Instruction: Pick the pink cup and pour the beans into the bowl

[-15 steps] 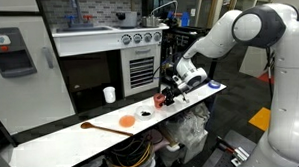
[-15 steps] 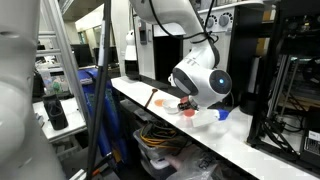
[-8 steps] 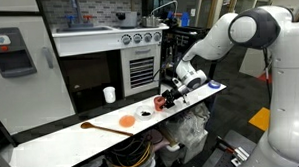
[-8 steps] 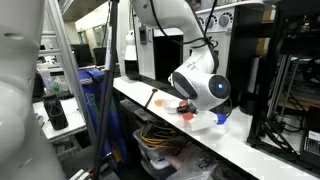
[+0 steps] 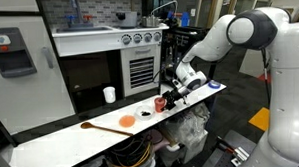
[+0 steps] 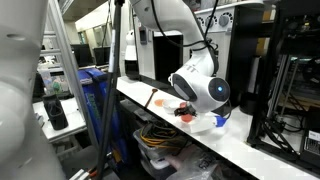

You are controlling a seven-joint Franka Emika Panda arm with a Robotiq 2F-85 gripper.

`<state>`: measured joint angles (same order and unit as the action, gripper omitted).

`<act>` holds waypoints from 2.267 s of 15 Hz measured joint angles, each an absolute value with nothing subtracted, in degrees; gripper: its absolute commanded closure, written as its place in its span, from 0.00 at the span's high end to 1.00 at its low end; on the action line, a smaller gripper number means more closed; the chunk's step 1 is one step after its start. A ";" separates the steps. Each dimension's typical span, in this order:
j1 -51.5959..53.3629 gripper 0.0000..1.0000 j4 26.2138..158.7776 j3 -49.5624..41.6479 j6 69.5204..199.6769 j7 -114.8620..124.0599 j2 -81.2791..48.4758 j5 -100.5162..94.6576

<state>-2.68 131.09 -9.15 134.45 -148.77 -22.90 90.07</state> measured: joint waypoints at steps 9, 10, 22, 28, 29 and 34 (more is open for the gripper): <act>-2.68 1.00 131.25 -9.32 135.32 -148.78 -22.22 89.46; -2.68 1.00 131.55 -9.39 135.37 -148.77 -21.87 88.48; -2.56 1.00 141.17 -8.75 146.17 -131.21 -7.99 65.61; -2.60 1.00 145.33 -8.52 149.51 -112.01 -2.83 42.90; -2.69 1.00 145.90 -8.55 149.51 -107.77 -1.92 37.65; -4.36 1.00 147.81 -8.78 147.84 -88.35 3.42 12.57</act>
